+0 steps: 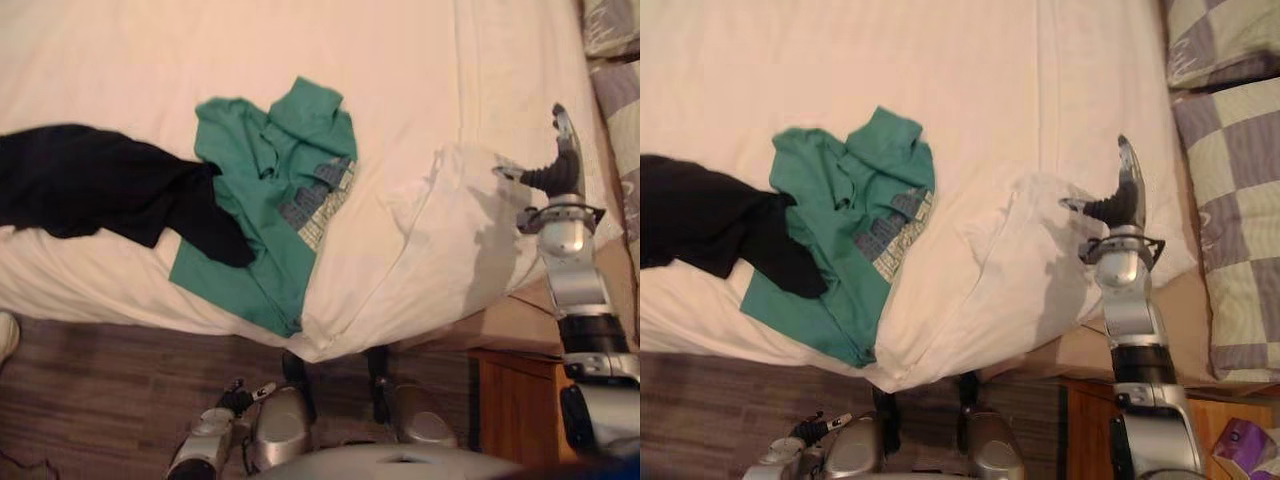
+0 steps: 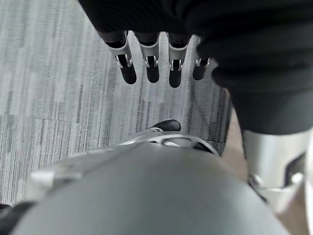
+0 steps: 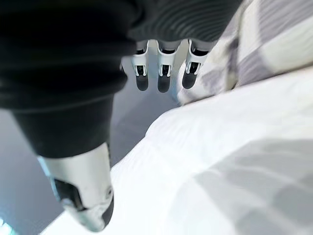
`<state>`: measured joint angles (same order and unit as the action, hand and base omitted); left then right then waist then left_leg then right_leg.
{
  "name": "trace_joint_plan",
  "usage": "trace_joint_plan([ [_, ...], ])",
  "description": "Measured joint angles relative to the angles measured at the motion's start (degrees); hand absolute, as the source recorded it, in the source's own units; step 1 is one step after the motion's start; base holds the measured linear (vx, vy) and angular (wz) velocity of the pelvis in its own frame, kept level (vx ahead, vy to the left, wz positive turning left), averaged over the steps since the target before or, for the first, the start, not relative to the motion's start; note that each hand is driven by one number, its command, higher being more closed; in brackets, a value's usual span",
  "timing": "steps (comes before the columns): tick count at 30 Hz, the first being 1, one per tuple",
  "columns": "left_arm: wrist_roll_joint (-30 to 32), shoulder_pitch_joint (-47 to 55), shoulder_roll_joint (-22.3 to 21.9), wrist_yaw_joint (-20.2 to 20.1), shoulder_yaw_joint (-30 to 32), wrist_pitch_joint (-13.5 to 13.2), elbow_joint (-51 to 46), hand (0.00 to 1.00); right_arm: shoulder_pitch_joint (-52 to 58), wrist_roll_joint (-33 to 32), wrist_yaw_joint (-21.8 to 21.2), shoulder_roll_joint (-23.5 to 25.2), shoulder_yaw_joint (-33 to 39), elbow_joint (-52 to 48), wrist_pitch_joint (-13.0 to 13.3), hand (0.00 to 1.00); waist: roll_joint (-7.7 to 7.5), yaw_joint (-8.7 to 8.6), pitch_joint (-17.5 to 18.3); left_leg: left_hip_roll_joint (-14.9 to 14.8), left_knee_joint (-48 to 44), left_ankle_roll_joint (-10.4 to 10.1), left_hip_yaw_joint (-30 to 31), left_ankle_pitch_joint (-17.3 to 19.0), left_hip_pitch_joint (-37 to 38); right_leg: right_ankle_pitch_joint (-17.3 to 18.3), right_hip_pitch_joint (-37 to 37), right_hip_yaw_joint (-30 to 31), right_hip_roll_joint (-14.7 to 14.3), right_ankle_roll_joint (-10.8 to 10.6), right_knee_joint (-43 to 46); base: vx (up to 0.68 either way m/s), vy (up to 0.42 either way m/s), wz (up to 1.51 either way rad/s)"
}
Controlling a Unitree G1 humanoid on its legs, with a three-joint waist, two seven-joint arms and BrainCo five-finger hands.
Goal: Tidy the bed and pick cloth on bed and put in laundry
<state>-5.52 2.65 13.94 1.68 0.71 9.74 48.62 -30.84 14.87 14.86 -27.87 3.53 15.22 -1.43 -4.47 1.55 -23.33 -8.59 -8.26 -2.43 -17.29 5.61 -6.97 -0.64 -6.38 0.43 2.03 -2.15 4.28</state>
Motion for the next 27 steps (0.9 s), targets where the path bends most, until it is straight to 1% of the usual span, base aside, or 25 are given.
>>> trace_joint_plan([
  [1, 0.04, -0.15, 0.17, 0.19, 0.01, 0.04, -0.22, 0.0, -0.52, 0.0, 0.01, -0.02, 0.01, 0.11, -0.32, 0.0, -0.07, 0.2, -0.35, -0.05, -0.44, 0.06, 0.44, 0.04, -0.42, -0.29, -0.3, 0.15, 0.0, 0.06, -0.04, -0.11, 0.094, 0.24],
  [3, 0.2, -1.44, 0.45, 1.06, 0.58, 0.02, -0.44, 0.0, -2.24, -0.15, -0.03, -0.34, -0.41, 0.98, -1.4, 0.0, -0.6, 1.38, -1.45, -0.09, -1.76, 0.25, 1.01, 0.13, -2.55, -1.26, -1.65, 0.56, -0.04, 0.07, -0.15, -0.1, 0.047, 0.18],
  [8, 0.53, -1.9, 0.59, 1.28, 1.17, 0.0, -1.42, 0.0, -4.36, -1.28, -0.91, -0.54, -2.72, 2.63, -2.2, 0.0, -0.62, 1.37, -2.52, 0.58, -2.81, 1.14, 2.13, -0.17, -5.68, -3.19, -3.93, 2.09, 0.3, 0.68, -0.4, -0.07, 0.063, 0.07],
  [10, 0.53, -2.06, 0.84, 1.35, 1.14, -0.05, -1.58, 0.0, -4.62, -1.66, -1.15, -0.72, -3.5, 3.56, -2.75, 0.0, -0.72, 1.47, -2.57, 0.59, -3.18, 1.51, 2.16, -0.29, -7.1, -3.59, -5.16, 2.16, 0.48, 0.46, -0.4, -0.05, 0.046, 0.03],
  [11, 0.53, -2.33, 0.86, 1.42, 1.15, -0.03, -1.82, 0.0, -4.78, -2.2, -1.23, -0.98, -4.1, 4.44, -3.36, 0.0, -0.73, 1.38, -2.58, 0.66, -3.55, 1.61, 2.17, -0.35, -7.82, -3.59, -5.59, 2.15, 0.68, 0.46, -0.5, -0.04, 0.021, 0.06],
  [12, 0.53, -2.87, 0.9, 1.51, 1.11, -0.08, -1.83, 0.0, -4.8, -2.44, -1.34, -1.14, -4.62, 6.04, -4.72, 0.0, -0.73, 1.65, -2.59, 0.75, -4.04, 1.77, 2.18, -0.4, -8.82, -3.6, -6.22, 2.16, 0.86, 0.46, -0.65, -0.04, 0.018, 0.08],
  [13, 0.54, -3.14, 0.9, 1.59, 1.07, -0.1, -1.82, 0.0, -4.8, -2.45, -1.33, -1.14, -4.62, 6.71, -5.26, 0.0, -0.72, 1.68, -2.59, 0.77, -4.22, 1.83, 2.23, -0.43, -9.25, -3.6, -6.45, 2.16, 0.94, 0.45, -0.76, -0.04, 0.007, 0.08],
  [14, 0.57, -3.64, 0.9, 2.09, 1.03, -0.18, -1.84, 0.0, -4.83, -2.46, -1.22, -1.17, -4.6, 7.69, -6.49, 0.0, -0.73, 1.68, -2.6, 0.77, -4.73, 1.89, 2.36, -0.48, -10.23, -3.62, -6.98, 2.15, 1.01, 0.46, -1.0, -0.03, -0.002, 0.06],
  [17, 0.59, -4.37, 0.9, 2.54, 1.02, -0.29, -1.83, 0.0, -4.89, -2.45, -0.89, -1.21, -4.46, 9.88, -8.34, 0.0, -0.8, 1.59, -2.63, 0.79, -5.53, 1.99, 2.57, -0.55, -11.65, -3.63, -7.54, 2.16, 1.06, 0.45, -1.77, -0.05, -0.016, 0.06],
  [19, 0.6, -4.87, 0.88, 2.72, 1.01, -0.1, -1.83, 0.0, -5.43, -2.4, -0.5, -2.29, -4.28, 11.27, -9.31, 0.0, -0.83, 1.53, -2.65, 0.75, -5.93, 1.97, 2.74, -0.54, -12.97, -3.62, -8.22, 2.17, 1.03, 0.46, -2.33, -0.06, -0.031, 0.04],
  [21, 0.59, -5.49, 0.89, 3.24, 1.01, 0.11, -1.79, 0.0, -6.37, -2.27, -0.55, -3.17, -3.86, 12.0, -9.55, 0.0, -0.92, 1.48, -2.73, 0.73, -6.44, 1.9, 2.79, -0.64, -14.45, -3.62, -9.42, 2.28, 0.98, 0.46, -2.37, -0.07, -0.031, -0.01],
  [23, 0.57, -6.29, 0.89, 3.63, 0.98, 0.22, -1.77, 0.0, -7.78, -1.49, -1.82, -4.22, -3.71, 13.81, -9.71, 0.0, -1.03, 1.28, -3.43, 0.58, -7.57, 1.91, 2.82, -0.73, -16.27, -3.51, -10.6, 2.55, 0.94, 0.49, -2.59, -0.08, -0.027, -0.02],
  [24, 0.54, -6.46, 0.95, 3.74, 1.02, 0.28, -1.77, 0.0, -8.78, 0.2, -3.75, -4.33, -3.22, 14.26, -9.97, 1.0, -1.26, 1.25, -3.92, 0.5, -8.17, 1.9, 2.78, -0.78, -16.8, -3.49, -10.93, 2.6, 0.92, 0.49, -2.79, -0.06, -0.018, -0.01],
  [25, 0.53, -6.5, 0.98, 3.75, 1.03, 0.29, -1.78, 0.0, -9.19, 0.56, -4.66, -4.36, -3.12, 14.57, -10.09, 1.0, -1.31, 1.21, -3.95, 0.44, -8.5, 1.91, 2.79, -0.79, -17.22, -3.49, -11.13, 2.61, 0.89, 0.49, -2.92, -0.06, -0.019, 0.0],
  [27, 0.52, -7.01, 1.18, 3.75, 1.0, 0.29, -1.81, 0.0, -9.88, 2.98, -8.82, -4.37, -2.04, 15.9, -10.1, 1.0, -1.42, 1.36, -4.01, 0.08, -9.82, 1.94, 3.0, -0.71, -18.18, -3.46, -11.19, 2.59, 0.71, 0.45, -3.35, -0.05, -0.01, 0.04],
])
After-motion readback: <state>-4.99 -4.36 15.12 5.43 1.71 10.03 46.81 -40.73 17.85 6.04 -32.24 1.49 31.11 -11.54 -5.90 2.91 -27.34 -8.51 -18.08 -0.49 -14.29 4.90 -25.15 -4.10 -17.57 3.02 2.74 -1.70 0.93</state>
